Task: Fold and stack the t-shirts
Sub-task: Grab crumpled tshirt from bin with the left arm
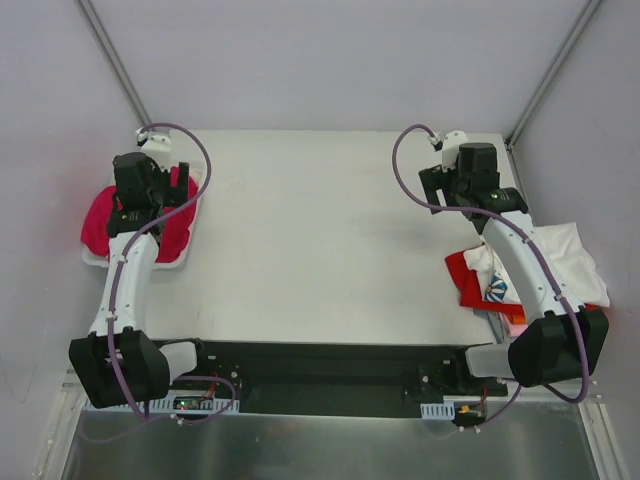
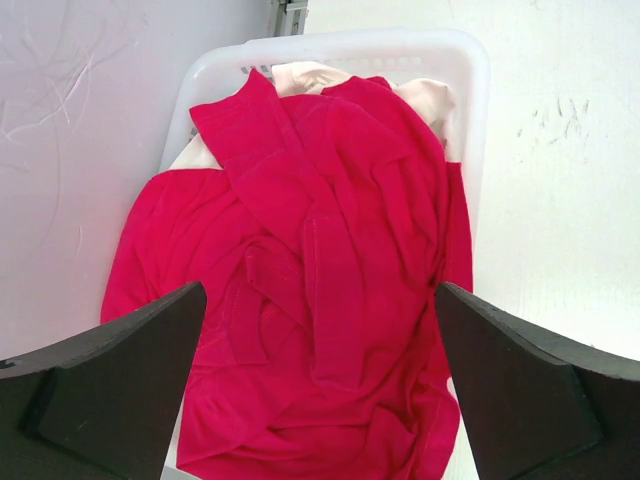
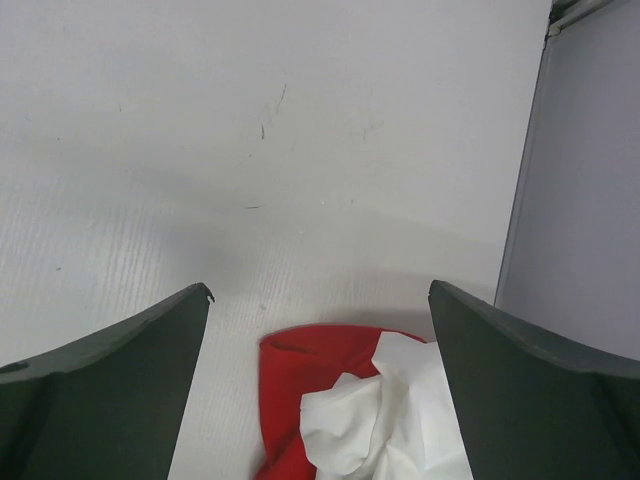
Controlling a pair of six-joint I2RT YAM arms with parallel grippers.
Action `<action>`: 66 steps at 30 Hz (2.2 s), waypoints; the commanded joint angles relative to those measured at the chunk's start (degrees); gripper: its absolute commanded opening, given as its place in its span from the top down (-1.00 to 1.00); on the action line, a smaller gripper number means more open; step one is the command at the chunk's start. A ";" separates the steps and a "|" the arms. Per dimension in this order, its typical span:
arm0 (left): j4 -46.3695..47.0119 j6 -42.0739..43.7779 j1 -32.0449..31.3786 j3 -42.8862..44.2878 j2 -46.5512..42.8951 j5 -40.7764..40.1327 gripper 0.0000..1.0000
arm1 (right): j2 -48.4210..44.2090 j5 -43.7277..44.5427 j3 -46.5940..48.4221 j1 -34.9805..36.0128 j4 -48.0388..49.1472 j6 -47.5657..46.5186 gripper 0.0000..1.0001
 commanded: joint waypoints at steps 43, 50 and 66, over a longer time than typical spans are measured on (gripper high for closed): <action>-15.42 22.81 3.34 26.01 29.56 10.68 -0.69 | 0.35 -5.54 -4.79 0.34 -0.44 -4.76 -0.93; -19.47 23.16 3.25 30.58 35.37 12.80 -0.60 | -0.70 -7.12 -6.38 0.34 0.27 -4.93 -0.93; -19.82 20.61 4.92 34.54 43.28 12.18 -0.14 | -4.57 -5.19 -9.28 0.34 -0.08 -5.81 -0.93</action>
